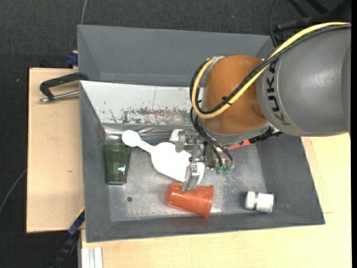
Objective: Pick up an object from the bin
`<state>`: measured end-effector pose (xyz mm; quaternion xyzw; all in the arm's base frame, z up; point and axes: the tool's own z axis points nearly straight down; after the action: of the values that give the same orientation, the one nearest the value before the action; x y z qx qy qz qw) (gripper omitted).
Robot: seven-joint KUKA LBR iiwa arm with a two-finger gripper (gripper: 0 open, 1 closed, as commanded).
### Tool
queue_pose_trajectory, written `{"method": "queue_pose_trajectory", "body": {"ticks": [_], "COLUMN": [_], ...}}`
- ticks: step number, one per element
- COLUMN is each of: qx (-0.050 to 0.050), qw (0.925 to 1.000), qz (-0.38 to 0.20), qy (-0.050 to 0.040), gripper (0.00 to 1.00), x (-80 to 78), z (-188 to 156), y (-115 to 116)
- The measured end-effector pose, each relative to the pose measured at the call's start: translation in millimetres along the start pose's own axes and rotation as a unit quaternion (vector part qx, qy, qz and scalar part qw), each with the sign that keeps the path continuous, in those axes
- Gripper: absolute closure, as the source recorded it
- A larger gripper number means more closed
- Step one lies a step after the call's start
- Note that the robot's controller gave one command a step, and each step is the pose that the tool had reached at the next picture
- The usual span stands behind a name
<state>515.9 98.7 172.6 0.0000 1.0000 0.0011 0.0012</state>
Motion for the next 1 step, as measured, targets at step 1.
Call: {"method": "queue_pose_trajectory", "body": {"ticks": [1], "qx": [0.000], "qw": [1.0000], "qz": [0.000], "qy": [0.0000], "gripper": [0.00], "x": [0.0], "z": [0.0], "y": [0.0]}}
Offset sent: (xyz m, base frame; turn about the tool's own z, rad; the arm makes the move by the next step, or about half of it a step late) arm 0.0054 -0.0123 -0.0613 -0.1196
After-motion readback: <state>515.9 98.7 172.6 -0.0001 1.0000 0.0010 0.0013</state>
